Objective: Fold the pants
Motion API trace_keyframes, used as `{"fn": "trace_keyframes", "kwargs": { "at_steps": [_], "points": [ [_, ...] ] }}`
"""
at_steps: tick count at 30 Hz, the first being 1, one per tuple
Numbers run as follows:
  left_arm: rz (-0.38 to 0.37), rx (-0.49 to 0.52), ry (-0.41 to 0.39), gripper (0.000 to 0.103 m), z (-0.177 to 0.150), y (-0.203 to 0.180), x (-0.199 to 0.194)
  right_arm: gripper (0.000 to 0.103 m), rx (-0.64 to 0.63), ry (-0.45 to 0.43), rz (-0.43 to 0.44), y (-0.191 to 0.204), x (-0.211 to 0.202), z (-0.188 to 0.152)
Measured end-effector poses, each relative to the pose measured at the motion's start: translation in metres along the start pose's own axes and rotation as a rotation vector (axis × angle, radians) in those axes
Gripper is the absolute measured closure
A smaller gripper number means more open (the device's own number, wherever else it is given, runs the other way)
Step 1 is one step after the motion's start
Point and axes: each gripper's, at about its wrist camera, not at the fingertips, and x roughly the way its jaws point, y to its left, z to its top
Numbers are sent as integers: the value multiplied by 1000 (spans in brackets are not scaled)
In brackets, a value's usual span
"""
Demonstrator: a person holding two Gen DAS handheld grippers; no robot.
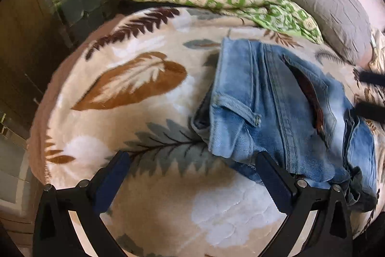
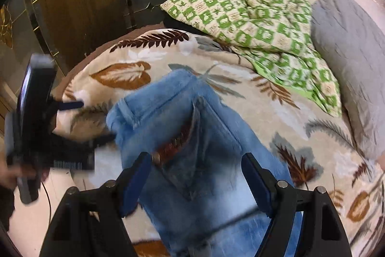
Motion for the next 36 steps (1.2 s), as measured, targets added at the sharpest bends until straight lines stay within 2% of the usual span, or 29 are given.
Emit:
{"fn": "trace_keyframes", "kwargs": {
  "at_steps": [3,6,11,13,14,15,16,17,18,19,21,26,31,36],
  "points": [
    [10,24,34,0,1,-7,15,23,42,49,38,-4,24,31],
    [25,50,76,0,6,-15,29,23,41,94,33,-7,52,58],
    [-41,-4,139,0,12,-7,46,23,22,193,32,-15,117,92],
    [-34,13,137,0,13,-9,49,24,13,234,43,-16,143,97],
    [-14,29,124,0,13,-13,49,45,8,246,83,-16,156,97],
    [-1,35,107,1,12,-17,48,54,-6,254,121,-14,163,96],
    [-10,46,95,18,14,-19,49,61,-36,258,97,-11,166,95],
    [-52,69,91,50,13,-25,46,69,-65,245,73,-8,163,93],
    [-89,83,83,63,14,-33,39,71,-81,223,68,-7,154,91],
    [-37,107,59,70,15,-43,30,74,-81,203,68,-8,146,90],
    [5,161,14,74,15,-59,15,76,-65,152,82,-14,121,88],
    [-9,188,-92,75,11,-78,-42,78,-72,30,89,-26,44,70],
    [-65,271,-187,76,3,-120,-105,78,4,-98,122,-53,-33,29],
    [-88,373,-216,77,-15,-174,-128,78,130,-170,149,-97,-78,-40]
  ]
}}
